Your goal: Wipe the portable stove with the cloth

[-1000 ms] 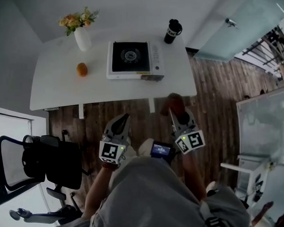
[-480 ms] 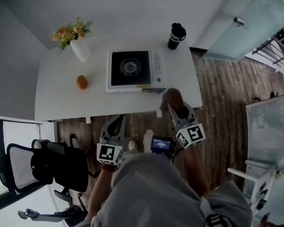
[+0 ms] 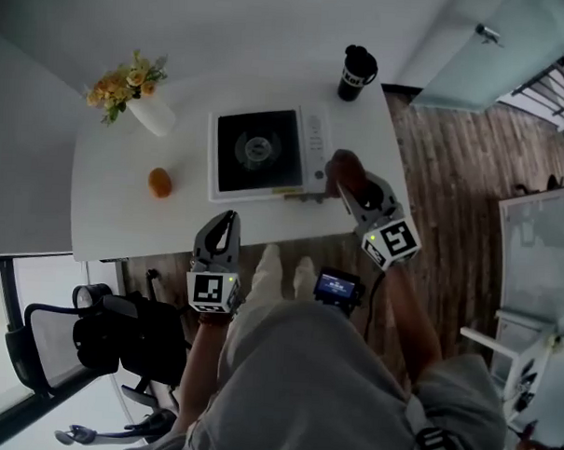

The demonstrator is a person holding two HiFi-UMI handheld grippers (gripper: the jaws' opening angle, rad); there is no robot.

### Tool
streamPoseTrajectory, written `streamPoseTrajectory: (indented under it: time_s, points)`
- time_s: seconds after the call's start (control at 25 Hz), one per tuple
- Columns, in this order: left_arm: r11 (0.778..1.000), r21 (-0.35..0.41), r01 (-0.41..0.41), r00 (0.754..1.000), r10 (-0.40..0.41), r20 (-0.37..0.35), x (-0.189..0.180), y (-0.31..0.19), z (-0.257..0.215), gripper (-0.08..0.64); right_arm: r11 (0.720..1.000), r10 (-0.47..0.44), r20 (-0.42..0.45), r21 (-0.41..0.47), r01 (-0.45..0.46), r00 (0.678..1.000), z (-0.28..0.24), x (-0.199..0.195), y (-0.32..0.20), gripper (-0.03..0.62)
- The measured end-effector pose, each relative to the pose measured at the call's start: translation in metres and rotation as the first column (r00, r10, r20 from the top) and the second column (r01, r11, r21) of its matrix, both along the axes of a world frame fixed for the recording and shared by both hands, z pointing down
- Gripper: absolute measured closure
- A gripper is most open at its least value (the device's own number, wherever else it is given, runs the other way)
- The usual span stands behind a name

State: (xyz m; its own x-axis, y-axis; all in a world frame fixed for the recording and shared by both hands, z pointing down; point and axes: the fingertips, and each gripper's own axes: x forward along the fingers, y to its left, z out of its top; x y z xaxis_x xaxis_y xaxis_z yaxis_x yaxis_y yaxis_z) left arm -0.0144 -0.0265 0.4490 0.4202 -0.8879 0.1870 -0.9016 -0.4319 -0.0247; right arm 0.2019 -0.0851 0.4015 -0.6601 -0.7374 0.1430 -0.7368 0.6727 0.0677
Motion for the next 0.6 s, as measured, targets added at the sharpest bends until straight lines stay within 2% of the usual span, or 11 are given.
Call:
streamPoseTrajectory:
  time_s: [0.08, 0.24, 0.32, 0.4, 0.48, 0.6]
  points:
    - [1.0, -0.025, -0.005, 1.0, 0.006, 0.029, -0.011, -0.022, 0.01, 0.518, 0.999, 0.036, -0.01, -0.019, -0.037, 0.999, 0.0, 0.0, -0.018, 0.508]
    - [0.998, -0.068, -0.008, 0.999, 0.01, 0.031, -0.028, -0.056, 0.042, 0.498, 0.99, 0.106, -0.066, -0.084, -0.112, 0.992, 0.014, 0.007, -0.045, 0.508]
    - [0.996, -0.092, -0.022, 0.997, 0.028, 0.073, -0.043, -0.07, 0.054, 0.478, 0.985, 0.12, -0.081, -0.113, -0.129, 0.989, 0.019, -0.003, -0.061, 0.506]
    - [0.991, -0.114, -0.064, 0.993, 0.075, 0.095, -0.05, -0.084, 0.061, 0.447, 0.978, 0.142, -0.071, -0.144, -0.151, 0.987, 0.02, -0.01, -0.075, 0.505]
    - [0.98, -0.153, -0.13, 0.988, 0.141, 0.061, -0.045, -0.093, 0.066, 0.408, 0.974, 0.146, -0.087, -0.164, -0.159, 0.985, 0.021, -0.013, -0.087, 0.505]
    - [0.955, -0.198, -0.219, 0.973, 0.229, 0.028, -0.03, -0.097, 0.07, 0.377, 0.976, 0.092, -0.191, -0.177, -0.127, 0.977, 0.028, -0.018, -0.103, 0.505]
